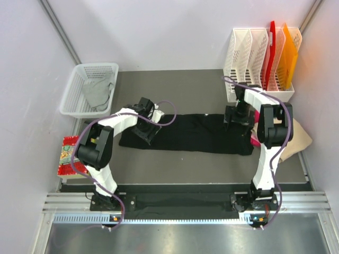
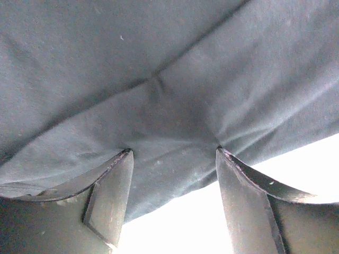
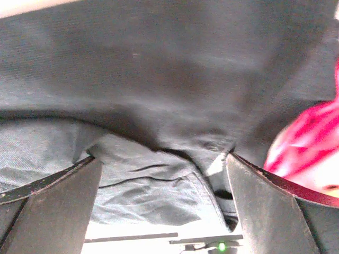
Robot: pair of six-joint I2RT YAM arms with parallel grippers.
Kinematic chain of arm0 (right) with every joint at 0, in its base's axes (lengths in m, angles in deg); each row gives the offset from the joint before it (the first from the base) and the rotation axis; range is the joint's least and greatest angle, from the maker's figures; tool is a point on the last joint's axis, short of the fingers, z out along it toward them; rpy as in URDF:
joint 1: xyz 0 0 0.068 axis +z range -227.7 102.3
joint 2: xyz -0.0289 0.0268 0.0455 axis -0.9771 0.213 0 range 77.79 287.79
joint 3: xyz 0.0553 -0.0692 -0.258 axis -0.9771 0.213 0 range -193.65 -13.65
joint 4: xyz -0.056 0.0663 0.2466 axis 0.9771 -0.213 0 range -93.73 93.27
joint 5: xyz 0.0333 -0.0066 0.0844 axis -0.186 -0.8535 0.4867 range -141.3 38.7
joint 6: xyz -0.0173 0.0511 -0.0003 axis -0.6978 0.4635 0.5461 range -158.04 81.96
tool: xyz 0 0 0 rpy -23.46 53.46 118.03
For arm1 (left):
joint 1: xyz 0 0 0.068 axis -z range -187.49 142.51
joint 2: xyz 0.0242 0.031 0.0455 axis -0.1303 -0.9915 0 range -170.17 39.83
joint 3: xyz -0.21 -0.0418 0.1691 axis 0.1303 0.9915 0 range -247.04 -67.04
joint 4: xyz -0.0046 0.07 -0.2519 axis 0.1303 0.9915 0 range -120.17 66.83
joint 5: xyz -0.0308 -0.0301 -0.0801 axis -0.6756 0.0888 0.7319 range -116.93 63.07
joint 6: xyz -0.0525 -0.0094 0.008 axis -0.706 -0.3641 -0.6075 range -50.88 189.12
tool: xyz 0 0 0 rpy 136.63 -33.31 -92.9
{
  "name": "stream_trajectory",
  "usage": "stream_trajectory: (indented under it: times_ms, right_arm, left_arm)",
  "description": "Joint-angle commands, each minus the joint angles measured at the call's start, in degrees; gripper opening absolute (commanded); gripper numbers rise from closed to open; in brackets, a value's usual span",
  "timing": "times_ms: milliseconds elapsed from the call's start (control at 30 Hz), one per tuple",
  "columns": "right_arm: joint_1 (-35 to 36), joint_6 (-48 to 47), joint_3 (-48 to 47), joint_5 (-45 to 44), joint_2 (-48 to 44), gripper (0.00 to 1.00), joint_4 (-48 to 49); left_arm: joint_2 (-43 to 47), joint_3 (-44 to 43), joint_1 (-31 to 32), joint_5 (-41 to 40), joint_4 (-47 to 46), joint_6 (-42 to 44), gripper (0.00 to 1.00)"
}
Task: Fold and stack the t-shirts
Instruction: Grab the bottom of the folded rectangular tshirt with left arm
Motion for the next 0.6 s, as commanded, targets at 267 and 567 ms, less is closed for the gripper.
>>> stream_trajectory:
  times_ms: [267, 567]
  right_arm:
    - [3.86, -1.82, -5.01, -2.29, -0.15, 1.00, -0.99]
    - [4.74, -1.47, -7.20, -3.95, -3.66, 1.00, -1.16]
  left_arm:
    - [4.12, 2.88, -7.66, 2.55, 4.90, -0.13, 0.70]
    - [12.47, -4.49, -10.13, 1.66, 5.35, -3.03, 0.72]
